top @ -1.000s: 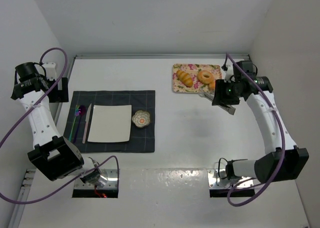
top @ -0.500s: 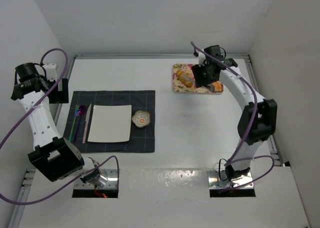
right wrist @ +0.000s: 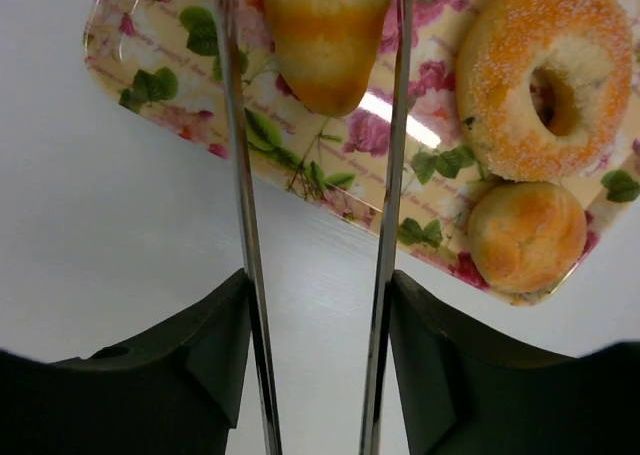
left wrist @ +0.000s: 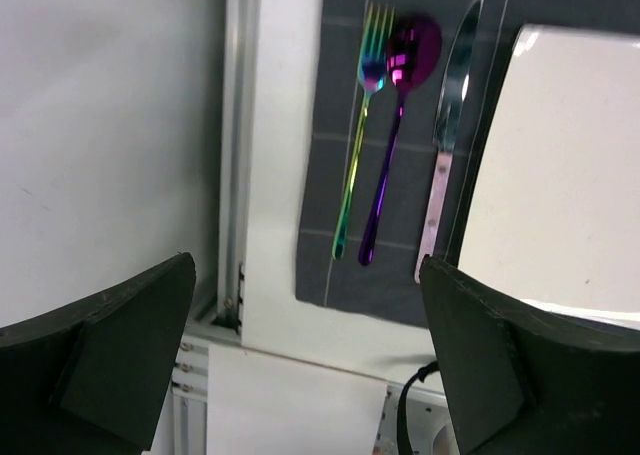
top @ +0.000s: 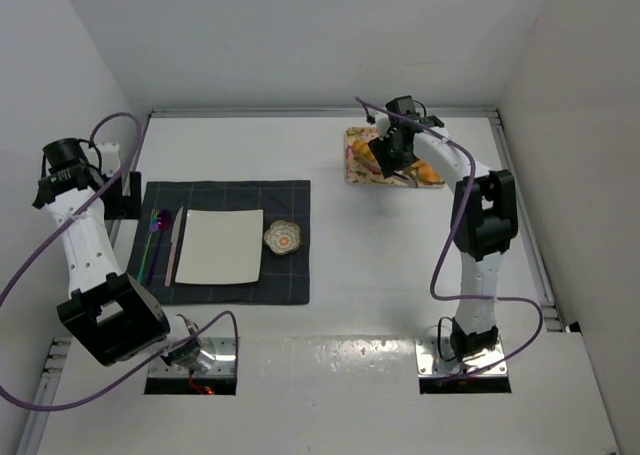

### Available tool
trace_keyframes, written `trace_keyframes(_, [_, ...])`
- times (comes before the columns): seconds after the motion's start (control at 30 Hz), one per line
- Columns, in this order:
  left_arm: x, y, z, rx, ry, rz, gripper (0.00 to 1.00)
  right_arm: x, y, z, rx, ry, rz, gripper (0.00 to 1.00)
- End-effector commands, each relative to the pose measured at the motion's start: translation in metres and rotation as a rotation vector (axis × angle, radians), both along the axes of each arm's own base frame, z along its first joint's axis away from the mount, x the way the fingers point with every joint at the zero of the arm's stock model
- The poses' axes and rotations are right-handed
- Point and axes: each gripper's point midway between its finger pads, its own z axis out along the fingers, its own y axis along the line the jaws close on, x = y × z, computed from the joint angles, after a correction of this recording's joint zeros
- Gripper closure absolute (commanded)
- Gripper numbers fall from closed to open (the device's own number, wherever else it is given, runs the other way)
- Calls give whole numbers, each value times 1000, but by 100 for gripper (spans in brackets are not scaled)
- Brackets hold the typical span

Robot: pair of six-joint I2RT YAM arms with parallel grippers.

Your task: Place the bread

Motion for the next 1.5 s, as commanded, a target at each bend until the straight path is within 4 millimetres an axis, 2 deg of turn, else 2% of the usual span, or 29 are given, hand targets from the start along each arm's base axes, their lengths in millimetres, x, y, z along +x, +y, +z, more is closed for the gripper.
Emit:
trace_keyframes(0.0, [-20, -1, -29, 2, 92, 30, 0, 17, 14, 10, 35, -46, 26, 48])
trace_keyframes(0.03, [-23, 2, -33, 16, 107, 44, 0, 16, 16, 11, 38, -44, 32, 52])
trace_keyframes(0.07, [-28, 1, -41, 7, 130, 59, 0, 14, 15, 11, 35, -41, 28, 62])
trace_keyframes(0.13, [-30, 0, -45, 6, 132, 59, 0, 11, 16, 17, 38, -56, 41, 69])
trace_keyframes(0.17, [-31, -1, -48, 1, 140, 58, 0, 14, 15, 27, 41, -90, 41, 73])
trace_keyframes(0.2, [-32, -2, -54, -7, 144, 66, 0, 13, 15, 30, 37, -97, 47, 73])
trace_keyframes(0.3, [-37, -6, -69, -23, 161, 73, 0, 13, 19, 59, 49, -176, 58, 78])
trace_keyframes(0.4, [-44, -5, -81, -23, 197, 96, 0, 12, 22, 84, 63, -241, 63, 78])
trace_keyframes(0.43, [-46, -6, -84, -28, 206, 95, 0, 10, 28, 87, 64, -245, 76, 78])
trace_keyframes(0.5, [-47, -4, -84, -29, 206, 104, 0, 7, 35, 108, 79, -294, 87, 78])
trace_keyframes(0.63, [-49, -5, -85, -29, 206, 104, 0, -9, 80, 126, 123, -334, 168, 78])
trace_keyframes(0.67, [-48, -4, -84, -25, 198, 105, 0, -19, 109, 135, 150, -352, 224, 78])
trace_keyframes(0.73, [-51, -4, -85, -26, 198, 114, 0, -24, 141, 145, 216, -388, 259, 78])
trace_keyframes(0.77, [-51, -4, -85, -26, 198, 114, 0, -42, 180, 147, 252, -390, 337, 78])
trace_keyframes(0.8, [-54, -5, -89, -32, 208, 113, 0, -47, 196, 144, 274, -385, 359, 78])
trace_keyframes(0.83, [-56, -3, -89, -33, 208, 124, 0, -46, 214, 153, 300, -426, 387, 78])
trace_keyframes(0.87, [-58, -5, -93, -39, 219, 123, 0, -68, 255, 130, 314, -374, 484, 78])
trace_keyframes(0.9, [-60, -3, -93, -40, 219, 133, 0, -67, 273, 146, 332, -414, 525, 78])
trace_keyframes(0.93, [-60, -3, -91, -35, 210, 133, 0, -80, 292, 143, 338, -400, 565, 78])
trace_keyframes(0.97, [-63, 1, -93, -25, 218, 138, 0, -87, 314, 109, 320, -335, 597, 78])
trace_keyframes(1.0, [-63, 1, -90, -19, 209, 139, 0, -89, 334, 118, 348, -338, 627, 78])
trace_keyframes(1.03, [-67, 2, -93, -20, 220, 140, 0, -101, 349, 128, 365, -356, 663, 78])
trace_keyframes(1.07, [-69, 4, -90, -10, 213, 140, 0, -105, 363, 102, 359, -316, 698, 78])
trace_keyframes(1.1, [-71, 3, -94, -16, 222, 140, 0, -119, 381, 97, 369, -322, 739, 77])
trace_keyframes(1.13, [-73, 5, -94, -13, 225, 141, 0, -122, 387, 91, 360, -325, 763, 77])
trace_keyframes(1.17, [-72, 4, -94, -19, 220, 136, 0, -122, 395, 66, 335, -305, 768, 77])
trace_keyframes(1.27, [-77, 2, -101, -35, 238, 130, 0, -129, 410, 40, 293, -288, 801, 72])
trace_keyframes(1.33, [-79, 1, -105, -43, 244, 124, 0, -133, 409, 28, 276, -276, 789, 70])
trace_keyframes(1.47, [-80, 2, -107, -56, 246, 128, 0, -139, 408, 20, 252, -262, 789, 65])
